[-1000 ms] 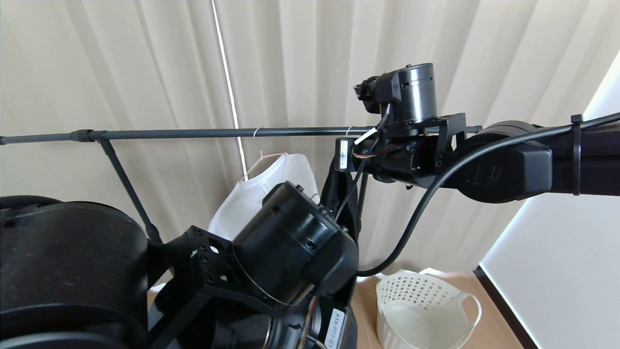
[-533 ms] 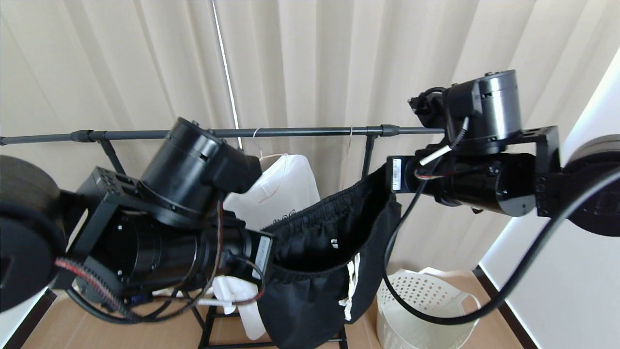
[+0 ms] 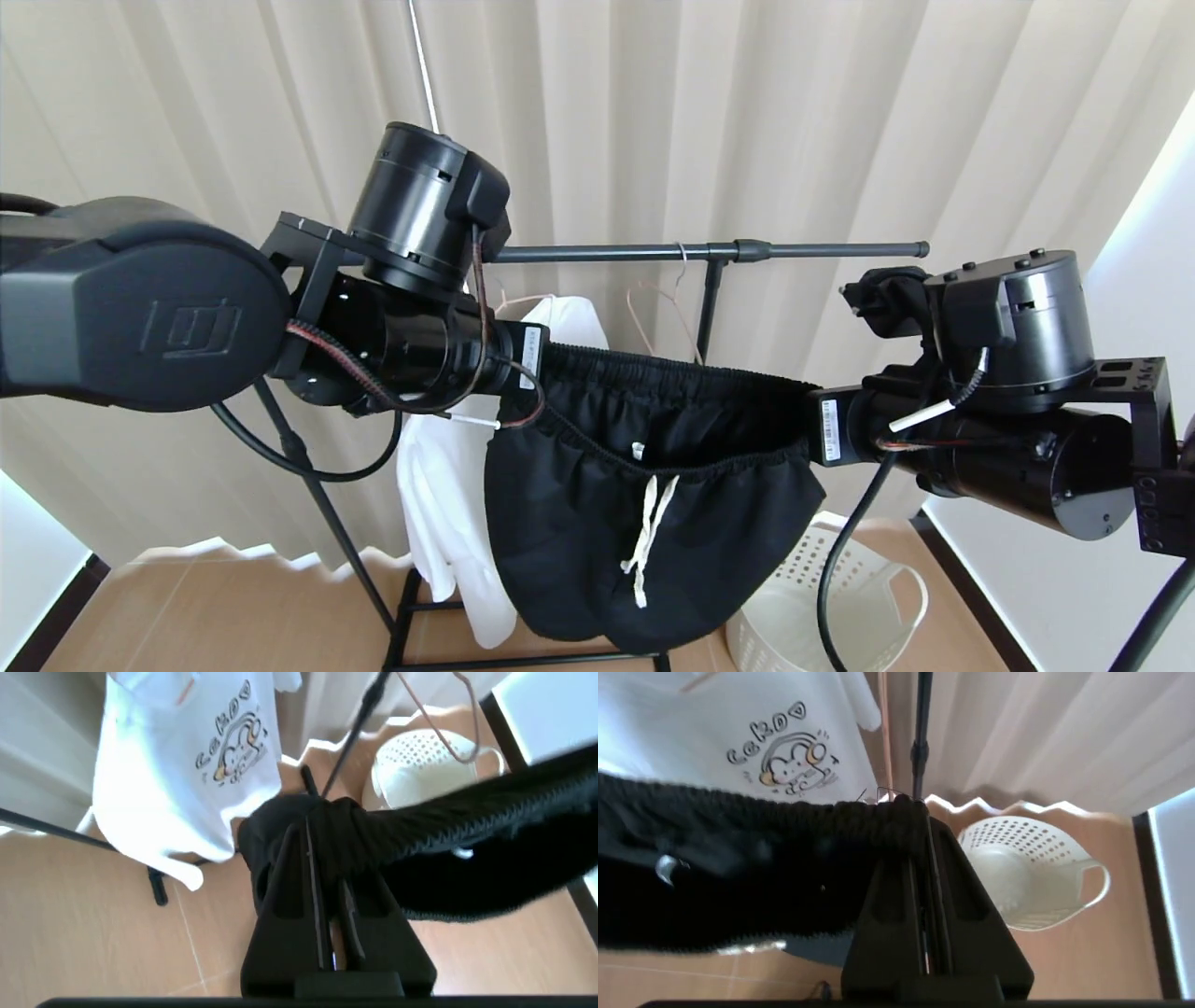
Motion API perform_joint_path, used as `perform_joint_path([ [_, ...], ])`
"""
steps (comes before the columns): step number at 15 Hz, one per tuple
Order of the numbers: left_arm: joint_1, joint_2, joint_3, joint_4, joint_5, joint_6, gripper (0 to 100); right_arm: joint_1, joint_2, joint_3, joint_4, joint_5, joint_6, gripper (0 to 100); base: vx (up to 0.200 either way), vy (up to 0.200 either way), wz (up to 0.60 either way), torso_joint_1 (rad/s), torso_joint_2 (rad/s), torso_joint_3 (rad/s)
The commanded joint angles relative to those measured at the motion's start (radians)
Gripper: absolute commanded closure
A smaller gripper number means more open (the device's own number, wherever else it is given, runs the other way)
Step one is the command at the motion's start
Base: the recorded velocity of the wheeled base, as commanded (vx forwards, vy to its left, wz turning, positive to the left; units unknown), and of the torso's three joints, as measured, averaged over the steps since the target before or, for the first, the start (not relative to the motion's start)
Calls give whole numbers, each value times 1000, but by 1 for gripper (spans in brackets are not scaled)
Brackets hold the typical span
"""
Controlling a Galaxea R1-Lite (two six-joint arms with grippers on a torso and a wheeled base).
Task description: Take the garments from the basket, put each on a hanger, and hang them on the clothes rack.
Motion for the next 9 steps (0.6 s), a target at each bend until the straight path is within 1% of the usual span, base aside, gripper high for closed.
perform_joint_path([
  [1,9,53,-42,2,15,9,100,0,-20,32,2,-9,-20,100,0,0,0,0,0,0],
  [2,6,51,-45,2,21,17,100,0,-21,39,2,-11,-43,100,0,0,0,0,0,0],
  [4,3,48,-66,2,49,36,100,0,-20,47,0,-12,-51,100,0,0,0,0,0,0],
  [5,-2,43,-98,2,78,74,100,0,-15,64,-6,-11,-54,0,0,0,0,0,0,0],
  [7,-9,45,-118,2,86,103,100,5,-12,70,0,-11,-57,0,0,0,0,0,0,0],
  [9,-42,48,-167,4,87,120,100,5,-29,161,-20,5,-194,0,0,0,0,0,0,0],
])
